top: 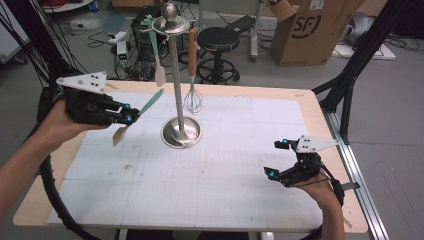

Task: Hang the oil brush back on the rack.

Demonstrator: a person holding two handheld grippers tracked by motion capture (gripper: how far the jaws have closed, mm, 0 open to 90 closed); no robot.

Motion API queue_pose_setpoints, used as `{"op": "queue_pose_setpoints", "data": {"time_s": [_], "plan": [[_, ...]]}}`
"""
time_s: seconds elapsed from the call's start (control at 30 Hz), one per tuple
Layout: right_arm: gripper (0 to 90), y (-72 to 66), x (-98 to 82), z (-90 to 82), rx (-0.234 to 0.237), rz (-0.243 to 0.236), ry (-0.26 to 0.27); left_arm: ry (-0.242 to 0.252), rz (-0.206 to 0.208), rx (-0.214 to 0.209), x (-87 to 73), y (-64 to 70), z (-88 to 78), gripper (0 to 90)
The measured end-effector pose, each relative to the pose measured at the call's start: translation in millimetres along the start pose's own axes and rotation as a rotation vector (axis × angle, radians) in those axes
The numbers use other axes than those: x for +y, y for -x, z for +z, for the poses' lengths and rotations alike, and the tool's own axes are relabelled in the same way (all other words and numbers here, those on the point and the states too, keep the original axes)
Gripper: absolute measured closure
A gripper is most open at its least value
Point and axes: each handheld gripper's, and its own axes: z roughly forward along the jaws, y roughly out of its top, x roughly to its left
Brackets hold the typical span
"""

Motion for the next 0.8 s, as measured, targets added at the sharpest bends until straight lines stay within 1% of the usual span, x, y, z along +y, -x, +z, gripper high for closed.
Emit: {"op": "queue_pose_setpoints", "data": {"time_s": [0.1, 0.33, 0.43, 0.5, 0.57, 0.6, 0.63, 0.67, 0.7, 0.8], "plan": [[0.0, 1.4, -1.1, -0.4, -0.002, 0.000, 0.000, 0.022, -0.014, 0.018, 4.0, -5.4, -9.3, 80.9], [0.0, 1.5, -1.3, -0.1, -0.002, 0.004, -0.001, 0.053, -0.020, 0.050, 8.5, -13.9, -27.7, 80.9], [0.0, 1.8, -1.3, 0.9, -0.002, 0.000, -0.002, 0.047, -0.017, 0.055, 11.5, -17.6, -34.0, 80.9], [0.0, 1.3, -1.2, 1.8, 0.002, -0.001, -0.008, 0.047, -0.014, 0.064, 16.2, -21.1, -37.5, 80.9], [0.0, 1.4, -0.9, 2.1, 0.002, -0.006, -0.002, 0.057, -0.009, 0.075, 22.0, -24.0, -41.6, 80.9], [0.0, 1.4, -1.0, 1.4, 0.001, -0.003, -0.004, 0.068, -0.011, 0.081, 24.8, -24.9, -43.2, 80.9], [0.0, 1.9, -1.1, 1.2, 0.001, -0.005, 0.000, 0.064, -0.004, 0.086, 27.8, -26.4, -45.7, 80.9], [0.0, 2.1, -1.3, 0.4, 0.000, -0.001, 0.001, 0.071, -0.011, 0.090, 30.5, -26.9, -47.5, 80.9], [0.0, 2.4, -1.3, -0.3, -0.003, 0.002, 0.004, 0.071, 0.001, 0.098, 33.2, -28.4, -50.1, 80.9], [0.0, 2.8, -1.2, -1.5, -0.004, 0.005, 0.006, 0.074, 0.002, 0.115, 39.6, -31.3, -56.6, 80.9]]}}
